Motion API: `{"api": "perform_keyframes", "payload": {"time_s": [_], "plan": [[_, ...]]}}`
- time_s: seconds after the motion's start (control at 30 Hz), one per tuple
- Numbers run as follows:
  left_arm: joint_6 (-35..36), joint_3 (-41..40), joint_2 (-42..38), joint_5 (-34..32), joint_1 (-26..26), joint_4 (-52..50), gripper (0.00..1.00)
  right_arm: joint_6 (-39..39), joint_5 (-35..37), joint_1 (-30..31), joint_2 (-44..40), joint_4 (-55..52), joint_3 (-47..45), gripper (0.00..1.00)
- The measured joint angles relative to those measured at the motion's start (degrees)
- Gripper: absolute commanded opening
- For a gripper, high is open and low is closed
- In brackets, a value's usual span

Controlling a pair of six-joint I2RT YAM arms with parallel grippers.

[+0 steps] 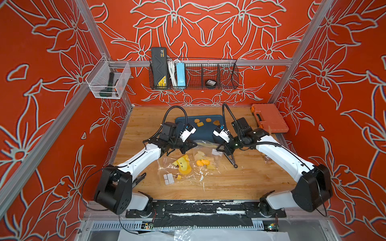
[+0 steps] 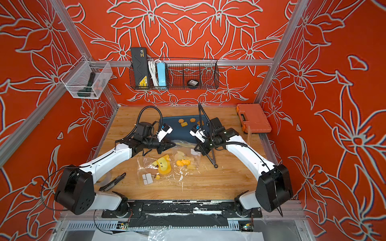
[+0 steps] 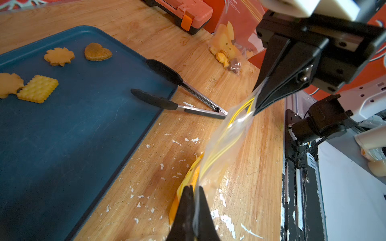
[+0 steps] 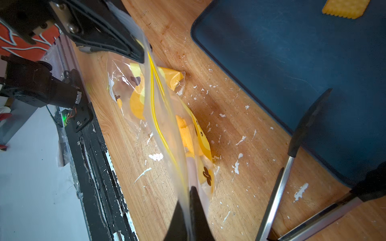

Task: Put the cookies into a resealable bag to prevent moisture
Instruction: Pick up the ziploc bag from the center of the board.

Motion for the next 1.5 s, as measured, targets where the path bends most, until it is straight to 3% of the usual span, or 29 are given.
{"api": "perform_keyframes", "payload": {"time_s": [0.03, 0.13, 0.2, 0.23, 0.27, 0.33, 0.4, 0.43, 0.47, 0.57, 0.63, 0.67, 0.7, 0.77, 0.83, 0.87, 0.93, 1.0, 1.03, 1.07, 1.1, 1.2, 1.23, 1.27, 1.3, 1.33, 1.4, 1.47, 1.5], "plan": [[0.02, 0.0, -0.04, 0.0, 0.0, 0.0, 0.0, -0.37, 0.28, 0.26, 0.0, 0.04, 0.04, 0.0], [0.02, -0.02, -0.22, -0.02, 0.0, 0.0, 0.0, -0.76, 0.96, 1.07, 0.22, -0.52, 0.61, 0.0], [0.02, -0.04, -0.39, -0.02, 0.0, 0.0, 0.0, -0.81, 1.01, 1.4, 0.48, -0.79, 1.07, 0.23], [0.02, -0.04, -0.42, 0.0, 0.0, 0.0, 0.0, -1.11, 1.25, 1.62, 0.59, -0.83, 1.27, 0.16], [0.04, -0.04, -0.44, 0.0, 0.0, 0.02, 0.0, -1.44, 1.46, 1.77, 0.61, -0.7, 1.29, 0.0], [0.04, -0.04, -0.44, 0.0, 0.0, 0.0, 0.0, -1.36, 1.68, 1.99, 0.61, -0.94, 1.36, 0.0], [0.15, -0.07, -0.44, 0.0, 0.0, 0.0, 0.0, -1.46, 1.84, 2.16, 0.7, -1.22, 1.62, 0.15], [0.22, -0.07, -0.44, 0.0, 0.0, 0.0, 0.0, -1.44, 2.05, 2.27, 0.7, -1.29, 1.7, 0.18], [0.24, -0.07, -0.44, 0.0, 0.0, 0.0, 0.0, -1.88, 2.29, 2.32, 0.7, -1.2, 1.7, 0.02], [0.26, -0.07, -0.46, 0.02, 0.0, 0.0, 0.0, -2.25, 2.67, 2.54, 0.87, -1.64, 1.84, 0.0], [0.26, -0.07, -0.48, 0.04, 0.0, 0.0, 0.0, -2.25, 2.67, 2.69, 1.25, -2.25, 2.49, 0.19], [0.28, -0.07, -0.48, 0.04, 0.0, 0.0, 0.0, -2.47, 2.84, 2.91, 1.33, -2.14, 2.71, 0.15], [0.28, -0.07, -0.48, 0.04, 0.0, 0.02, 0.0, -2.49, 3.02, 3.06, 1.31, -2.05, 2.78, 0.0], [0.33, -0.07, -0.52, 0.04, 0.0, 0.0, 0.0, -2.67, 3.21, 3.48, 1.33, -2.43, 3.08, 0.0], [0.39, -0.07, -0.52, 0.04, 0.0, 0.02, 0.0, -2.78, 3.48, 3.85, 1.62, -2.99, 3.69, 0.24], [0.42, -0.07, -0.52, 0.04, 0.0, 0.02, 0.0, -2.99, 3.58, 4.0, 1.73, -3.15, 3.91, 0.26], [0.42, -0.07, -0.52, 0.04, 0.0, 0.02, 0.0, -3.54, 3.93, 4.31, 1.75, -3.17, 4.04, 0.0], [0.42, -0.07, -0.52, 0.04, 0.0, 0.02, 0.0, -3.85, 4.11, 4.63, 1.77, -3.45, 4.11, 0.01], [0.42, -0.07, -0.52, 0.04, 0.0, 0.02, 0.0, -3.78, 4.13, 4.76, 1.86, -3.61, 4.17, 0.13], [0.42, -0.07, -0.52, 0.04, 0.0, 0.02, 0.0, -3.85, 4.22, 4.94, 1.92, -3.65, 4.22, 0.16], [0.42, -0.07, -0.52, 0.04, 0.0, 0.02, 0.0, -4.15, 4.37, 4.96, 1.97, -3.61, 4.24, 0.02], [0.44, -0.07, -0.55, 0.04, 0.0, 0.02, 0.0, -4.26, 4.66, 5.2, 2.05, -3.74, 4.26, 0.0], [0.44, -0.07, -0.52, 0.04, 0.0, 0.02, 0.0, -4.33, 4.79, 5.29, 2.16, -3.89, 4.42, 0.14], [0.44, -0.07, -0.55, 0.04, 0.0, 0.02, 0.0, -4.31, 4.85, 5.31, 2.25, -3.96, 4.52, 0.19], [0.44, -0.07, -0.55, 0.04, 0.0, 0.02, 0.0, -4.5, 5.05, 5.35, 2.29, -3.96, 4.59, 0.14], [0.44, -0.07, -0.55, 0.04, 0.0, 0.02, 0.0, -4.59, 5.29, 5.42, 2.29, -3.93, 4.59, 0.0], [0.44, -0.07, -0.55, 0.04, 0.0, 0.02, 0.0, -4.7, 5.46, 5.55, 2.47, -4.26, 4.76, 0.0], [0.44, -0.07, -0.55, 0.04, 0.0, 0.02, 0.0, -4.94, 5.51, 5.68, 2.93, -4.83, 5.53, 0.2], [0.44, -0.07, -0.57, 0.04, 0.0, 0.02, 0.0, -5.01, 5.57, 5.75, 3.15, -4.9, 5.86, 0.21]]}}
